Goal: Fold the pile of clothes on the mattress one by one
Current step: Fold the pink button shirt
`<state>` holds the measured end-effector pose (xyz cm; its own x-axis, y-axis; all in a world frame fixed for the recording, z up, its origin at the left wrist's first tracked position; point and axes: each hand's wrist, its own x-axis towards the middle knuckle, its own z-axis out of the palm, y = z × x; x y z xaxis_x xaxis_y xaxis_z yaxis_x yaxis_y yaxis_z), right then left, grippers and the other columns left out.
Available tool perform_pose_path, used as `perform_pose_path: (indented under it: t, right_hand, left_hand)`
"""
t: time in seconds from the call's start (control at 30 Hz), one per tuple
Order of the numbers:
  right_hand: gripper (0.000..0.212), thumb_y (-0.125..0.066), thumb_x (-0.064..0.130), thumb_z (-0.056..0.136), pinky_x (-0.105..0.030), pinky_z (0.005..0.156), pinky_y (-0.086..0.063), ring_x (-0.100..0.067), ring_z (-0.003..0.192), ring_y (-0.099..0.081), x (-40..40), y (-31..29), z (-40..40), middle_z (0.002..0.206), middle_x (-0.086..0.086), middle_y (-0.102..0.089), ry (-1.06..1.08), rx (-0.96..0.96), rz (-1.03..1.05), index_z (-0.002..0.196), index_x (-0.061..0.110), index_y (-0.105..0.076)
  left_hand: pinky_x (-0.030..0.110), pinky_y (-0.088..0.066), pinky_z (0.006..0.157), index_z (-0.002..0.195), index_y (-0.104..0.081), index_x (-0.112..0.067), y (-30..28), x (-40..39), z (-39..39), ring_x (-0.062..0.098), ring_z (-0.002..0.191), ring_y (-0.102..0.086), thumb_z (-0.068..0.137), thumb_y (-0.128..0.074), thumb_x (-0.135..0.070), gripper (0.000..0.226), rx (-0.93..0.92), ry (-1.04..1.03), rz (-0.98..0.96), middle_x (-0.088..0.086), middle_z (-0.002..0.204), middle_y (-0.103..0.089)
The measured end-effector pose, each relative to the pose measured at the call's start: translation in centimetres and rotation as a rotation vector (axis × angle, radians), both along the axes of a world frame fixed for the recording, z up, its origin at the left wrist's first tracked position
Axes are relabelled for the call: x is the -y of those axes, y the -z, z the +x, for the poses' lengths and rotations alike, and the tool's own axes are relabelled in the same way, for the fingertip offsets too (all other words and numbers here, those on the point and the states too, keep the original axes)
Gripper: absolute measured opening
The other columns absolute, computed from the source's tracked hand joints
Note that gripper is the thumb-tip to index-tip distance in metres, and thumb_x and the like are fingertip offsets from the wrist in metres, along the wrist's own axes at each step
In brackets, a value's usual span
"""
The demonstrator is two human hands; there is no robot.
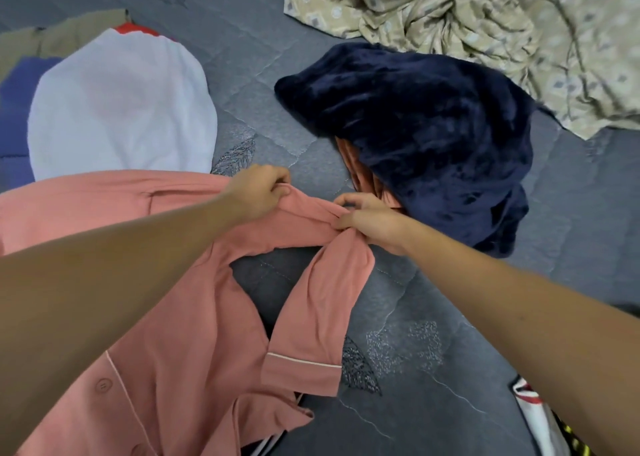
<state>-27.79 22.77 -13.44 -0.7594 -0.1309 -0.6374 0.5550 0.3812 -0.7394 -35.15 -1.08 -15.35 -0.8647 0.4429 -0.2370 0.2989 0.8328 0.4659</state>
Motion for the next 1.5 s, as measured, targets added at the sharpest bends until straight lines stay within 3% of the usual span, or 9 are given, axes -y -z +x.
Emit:
perform_pose_path:
  t: [0.13, 0.4, 0.53, 0.73, 0.9, 1.07, 1.23, 1.37, 1.5]
  right_hand:
    - [0.026, -0.061, 0.003, 0.087, -0.031, 0.063, -0.039, -0.017, 0.079, -0.055, -0.9, 0.1, 0.7, 0.087, -0.001, -0.064, -0.013, 0.024, 0.021, 0.100, 0.022, -0.074]
    - [0.021, -0.063, 0.002, 0.086, -0.043, 0.091, -0.055, -0.022, 0.092, -0.065, -2.3, 0.3, 2.0, 0.092, -0.009, -0.075, -0.008, 0.052, 0.031, 0.085, 0.015, -0.079]
    - [0.022, -0.060, -0.002, 0.093, -0.039, 0.097, -0.055, -0.019, 0.095, -0.066, -2.8, 0.2, 2.6, 0.103, -0.011, -0.077, -0.024, 0.043, 0.004, 0.102, 0.010, -0.077]
    - [0.029, -0.044, 0.006, 0.108, -0.026, 0.068, -0.049, -0.010, 0.073, -0.058, -3.0, 0.7, 3.7, 0.080, 0.002, -0.064, 0.135, 0.113, -0.122, 0.093, 0.017, -0.066]
    - [0.004, -0.066, 0.021, 0.093, -0.034, 0.080, -0.051, -0.017, 0.088, -0.064, -3.2, 0.8, 4.7, 0.094, 0.000, -0.068, 0.050, 0.046, 0.026, 0.090, 0.022, -0.067]
    - [0.029, -0.068, -0.001, 0.081, -0.030, 0.065, -0.050, -0.016, 0.075, -0.063, -4.6, 0.2, 5.6, 0.092, -0.003, -0.067, -0.009, 0.046, 0.128, 0.103, 0.018, -0.064]
    - [0.029, -0.056, -0.007, 0.084, -0.049, 0.084, -0.061, -0.023, 0.080, -0.064, -6.1, -0.7, 6.4, 0.088, -0.009, -0.065, 0.000, 0.080, 0.139, 0.101, 0.015, -0.066]
    - [0.035, -0.039, -0.003, 0.092, -0.030, 0.056, -0.050, -0.017, 0.071, -0.056, -6.2, -1.2, 6.9, 0.081, -0.002, -0.058, 0.099, 0.081, 0.055, 0.098, 0.017, -0.067]
    - [0.023, -0.062, 0.036, 0.103, -0.030, 0.093, -0.053, -0.013, 0.105, -0.063, -7.0, -0.7, 7.5, 0.112, 0.004, -0.066, 0.071, -0.024, 0.083, 0.116, 0.019, -0.068]
  left_hand:
    - [0.047, -0.051, 0.087, 0.092, -0.062, -0.024, 0.2, -0.7, 0.4, 0.034, 0.096, -0.065, 0.099, -0.059, -0.021, 0.008, -0.052, -0.031, -0.033, 0.006, 0.097, -0.072]
    - [0.044, -0.043, 0.090, 0.103, -0.064, -0.016, 0.6, -1.6, 1.0, 0.036, 0.099, -0.065, 0.103, -0.057, -0.021, 0.009, -0.092, -0.056, -0.064, 0.011, 0.100, -0.073]
    - [0.043, -0.042, 0.089, 0.103, -0.064, -0.016, 0.9, -2.0, 1.3, 0.036, 0.102, -0.065, 0.103, -0.056, -0.019, 0.009, -0.092, -0.072, -0.074, 0.011, 0.102, -0.073]
    - [0.045, -0.040, 0.090, 0.103, -0.064, -0.017, 1.0, -2.6, 1.9, 0.036, 0.107, -0.063, 0.104, -0.054, -0.022, 0.011, -0.086, -0.047, -0.093, 0.010, 0.102, -0.072]
    - [0.046, -0.039, 0.092, 0.105, -0.064, -0.016, 0.9, -3.3, 2.2, 0.036, 0.108, -0.061, 0.105, -0.053, -0.022, 0.013, -0.087, -0.060, -0.117, 0.012, 0.105, -0.072]
    - [0.044, -0.040, 0.088, 0.104, -0.065, -0.015, 0.7, -3.6, 2.5, 0.038, 0.105, -0.062, 0.105, -0.054, -0.020, 0.013, -0.093, -0.091, -0.130, 0.014, 0.104, -0.071]
    - [0.044, -0.041, 0.085, 0.102, -0.064, -0.016, 0.2, -4.2, 2.8, 0.039, 0.103, -0.063, 0.104, -0.054, -0.021, 0.012, -0.095, -0.091, -0.146, 0.015, 0.104, -0.072]
    - [0.045, -0.041, 0.086, 0.108, -0.063, -0.015, -0.1, -4.8, 3.0, 0.041, 0.103, -0.062, 0.106, -0.050, -0.021, 0.014, -0.099, -0.107, -0.168, 0.019, 0.109, -0.071]
    - [0.045, -0.041, 0.088, 0.115, -0.063, -0.013, -0.4, -5.0, 3.0, 0.043, 0.108, -0.062, 0.107, -0.047, -0.018, 0.019, -0.097, -0.149, -0.197, 0.022, 0.116, -0.070]
